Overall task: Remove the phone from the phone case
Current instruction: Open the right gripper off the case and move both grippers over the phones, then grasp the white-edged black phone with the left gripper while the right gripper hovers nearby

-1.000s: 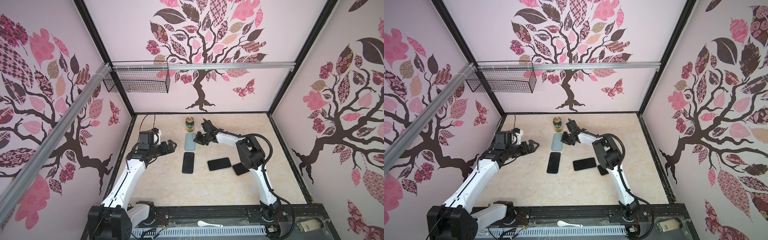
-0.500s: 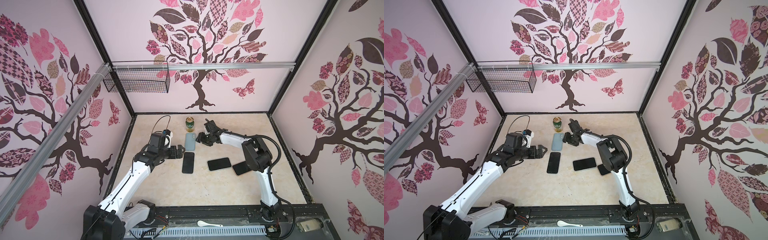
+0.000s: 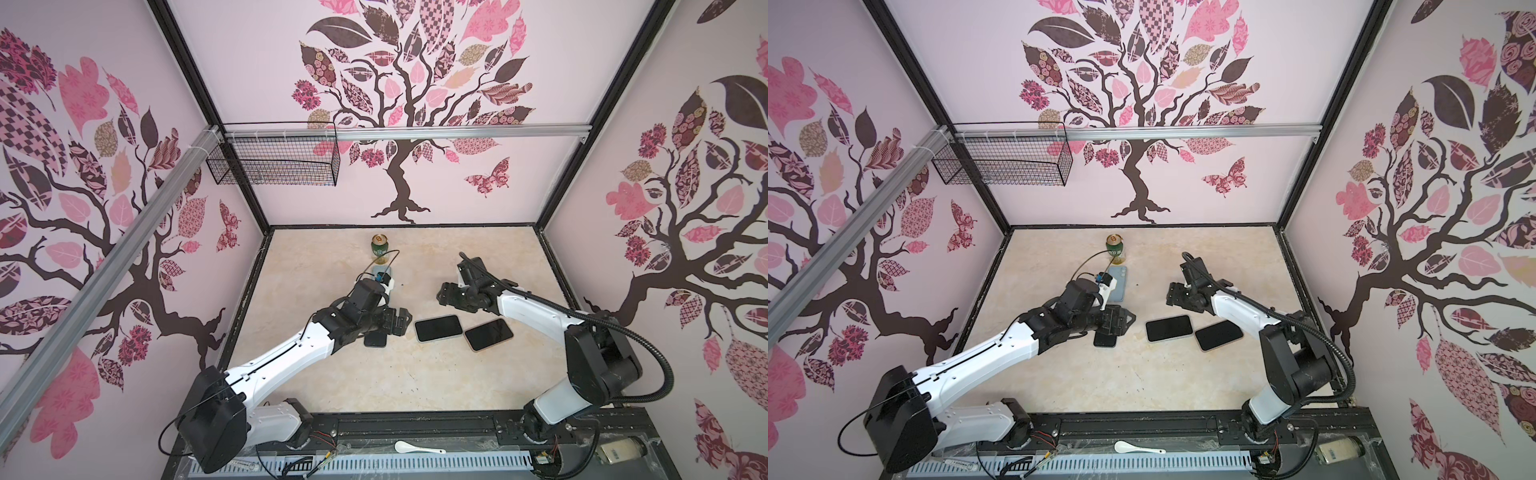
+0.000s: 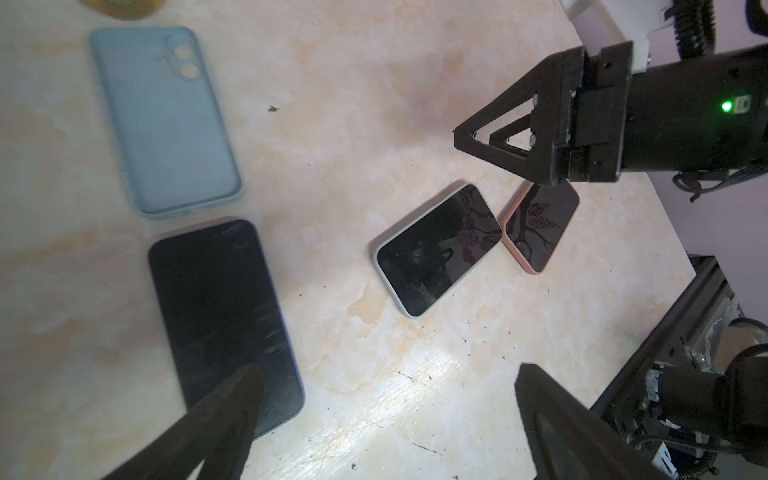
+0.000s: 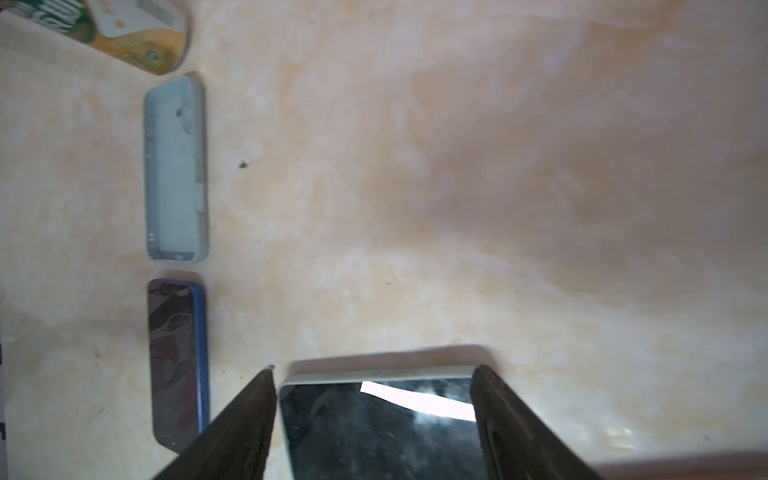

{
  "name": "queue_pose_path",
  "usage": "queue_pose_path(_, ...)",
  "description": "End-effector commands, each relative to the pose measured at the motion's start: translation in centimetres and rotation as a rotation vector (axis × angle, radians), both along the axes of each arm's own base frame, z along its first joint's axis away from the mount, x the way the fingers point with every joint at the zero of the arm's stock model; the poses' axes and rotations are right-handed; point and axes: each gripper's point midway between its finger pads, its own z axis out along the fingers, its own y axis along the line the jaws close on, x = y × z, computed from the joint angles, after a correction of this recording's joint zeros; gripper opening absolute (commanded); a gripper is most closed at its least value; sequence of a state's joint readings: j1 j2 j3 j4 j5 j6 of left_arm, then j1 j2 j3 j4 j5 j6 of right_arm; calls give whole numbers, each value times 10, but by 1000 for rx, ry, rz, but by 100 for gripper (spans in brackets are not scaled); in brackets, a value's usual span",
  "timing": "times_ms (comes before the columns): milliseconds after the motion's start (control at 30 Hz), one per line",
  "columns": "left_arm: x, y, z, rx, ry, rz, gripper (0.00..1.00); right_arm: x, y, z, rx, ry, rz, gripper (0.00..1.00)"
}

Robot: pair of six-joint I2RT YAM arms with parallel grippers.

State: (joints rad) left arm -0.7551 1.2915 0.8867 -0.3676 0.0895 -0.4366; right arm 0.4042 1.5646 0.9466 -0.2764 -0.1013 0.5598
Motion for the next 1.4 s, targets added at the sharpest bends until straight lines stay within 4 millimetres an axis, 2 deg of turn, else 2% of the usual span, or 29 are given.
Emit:
queue_pose_path(0, 2, -16, -13, -40, 14, 1, 98, -17, -22, -11, -33, 56, 1, 77)
queue_pose_path(167, 6, -26, -27, -52, 50, 6, 98, -18, -25, -23, -10, 96, 36, 77)
queue_pose_path(333, 7, -31, -31, -54, 67, -3, 98, -17, -22, -35, -23, 151, 72, 76)
queue_pose_path(500, 8, -26, -34, -34, 71, 11, 98, -18, -21, -48, -32, 187, 79, 76)
queue_pose_path(933, 12, -1, -43, -37, 108, 68, 98, -34, -3, -57, 70, 263, 143, 74)
queue_pose_path(1167, 7, 6, -53, 1, 124, 51, 97, -37, 18, -54, 194, 285, 181, 70)
queue_pose_path(1367, 3, 3, -58, 28, 126, 2, 93, -34, 51, -51, 322, 303, 231, 70)
